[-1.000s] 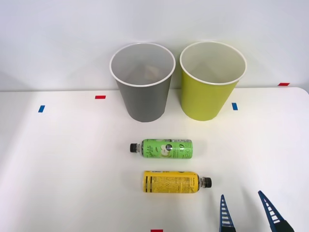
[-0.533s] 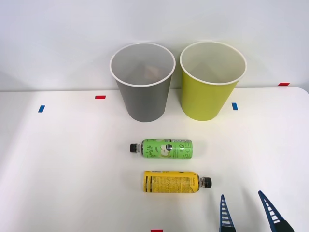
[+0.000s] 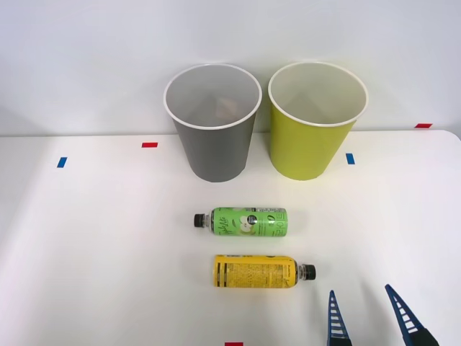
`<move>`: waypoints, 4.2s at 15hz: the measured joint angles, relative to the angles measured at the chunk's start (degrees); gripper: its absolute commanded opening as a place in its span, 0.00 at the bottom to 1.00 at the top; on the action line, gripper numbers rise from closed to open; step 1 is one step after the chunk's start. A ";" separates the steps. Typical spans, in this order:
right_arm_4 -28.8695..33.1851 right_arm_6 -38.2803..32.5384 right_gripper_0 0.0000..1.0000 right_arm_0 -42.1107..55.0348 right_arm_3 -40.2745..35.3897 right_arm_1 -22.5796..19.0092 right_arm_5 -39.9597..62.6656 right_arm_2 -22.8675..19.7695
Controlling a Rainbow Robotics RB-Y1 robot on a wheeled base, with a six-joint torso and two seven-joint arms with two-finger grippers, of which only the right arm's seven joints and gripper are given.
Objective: Put cans in the gray bin, plastic bottles in the light green bin
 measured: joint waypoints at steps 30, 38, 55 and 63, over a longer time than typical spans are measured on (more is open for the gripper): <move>2.37 -1.49 0.71 -28.19 -30.15 -49.32 46.38 16.07; -0.59 -2.31 0.63 -40.97 -30.27 -52.73 53.07 23.59; -5.18 -0.16 0.94 -61.89 -32.79 -43.02 78.29 37.30; -5.36 7.25 0.94 -68.83 -36.78 -39.13 100.15 39.73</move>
